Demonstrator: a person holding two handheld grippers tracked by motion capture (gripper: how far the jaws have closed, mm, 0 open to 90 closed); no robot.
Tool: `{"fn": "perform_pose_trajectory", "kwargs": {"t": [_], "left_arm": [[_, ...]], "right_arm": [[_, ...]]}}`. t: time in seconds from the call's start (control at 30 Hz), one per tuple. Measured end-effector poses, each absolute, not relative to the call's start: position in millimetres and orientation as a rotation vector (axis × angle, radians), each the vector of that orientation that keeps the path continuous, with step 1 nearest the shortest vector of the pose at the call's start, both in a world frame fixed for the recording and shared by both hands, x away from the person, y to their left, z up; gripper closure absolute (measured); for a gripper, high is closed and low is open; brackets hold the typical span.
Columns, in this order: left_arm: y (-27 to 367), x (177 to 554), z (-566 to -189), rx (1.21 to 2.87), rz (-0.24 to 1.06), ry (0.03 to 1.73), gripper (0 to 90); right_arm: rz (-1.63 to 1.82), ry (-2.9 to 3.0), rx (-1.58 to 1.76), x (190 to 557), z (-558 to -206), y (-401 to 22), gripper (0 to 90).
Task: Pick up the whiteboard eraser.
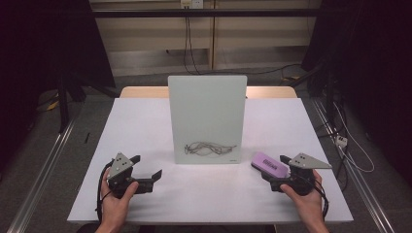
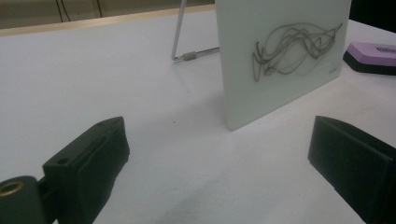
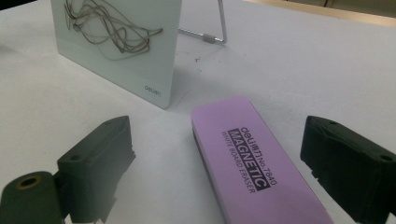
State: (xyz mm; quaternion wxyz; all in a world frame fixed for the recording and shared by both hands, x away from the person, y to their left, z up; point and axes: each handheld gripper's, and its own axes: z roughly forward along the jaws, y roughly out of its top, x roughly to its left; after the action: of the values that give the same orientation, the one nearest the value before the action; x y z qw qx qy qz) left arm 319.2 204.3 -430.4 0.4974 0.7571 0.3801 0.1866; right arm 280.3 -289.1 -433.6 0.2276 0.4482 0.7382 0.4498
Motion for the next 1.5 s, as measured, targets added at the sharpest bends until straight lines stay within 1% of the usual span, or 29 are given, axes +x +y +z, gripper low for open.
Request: {"fn": "perform_pose_trajectory", "kwargs": {"t": [0.3, 0.53, 0.77, 0.87, 0.93, 1.03, 1.1, 1.2, 1.5], "left_arm": [[204, 323, -432, 1.829, 0.437, 0.944, 4.9], [207, 324, -433, 1.837, 0.439, 0.943, 5.0], [215, 325, -428, 1.807, 0.458, 0.947, 5.1], [219, 328, -430, 1.789, 0.452, 0.980, 5.1], [221, 328, -431, 1.791, 0.449, 0.992, 5.1], [222, 327, -431, 1.785, 0.428, 0.992, 5.1], [222, 327, -430, 1.788, 0.434, 0.983, 5.1], [222, 326, -430, 1.791, 0.433, 0.981, 5.1], [222, 325, -430, 1.795, 0.438, 0.972, 5.1]], "right_arm": [[1.244, 2.023, 1.233, 278, -431, -293, 8.3], [1.232, 2.042, 1.225, 275, -426, -292, 5.6], [1.179, 2.089, 1.209, 278, -428, -288, 6.5], [1.165, 2.100, 1.203, 280, -427, -288, 6.8], [1.152, 2.117, 1.212, 282, -427, -287, 6.9], [1.151, 2.141, 1.218, 285, -425, -287, 11.6], [1.134, 2.156, 1.218, 288, -422, -287, 10.1], [1.111, 2.180, 1.223, 295, -420, -288, 10.1], [1.077, 2.291, 1.199, 320, -412, -286, 12.6]]}}
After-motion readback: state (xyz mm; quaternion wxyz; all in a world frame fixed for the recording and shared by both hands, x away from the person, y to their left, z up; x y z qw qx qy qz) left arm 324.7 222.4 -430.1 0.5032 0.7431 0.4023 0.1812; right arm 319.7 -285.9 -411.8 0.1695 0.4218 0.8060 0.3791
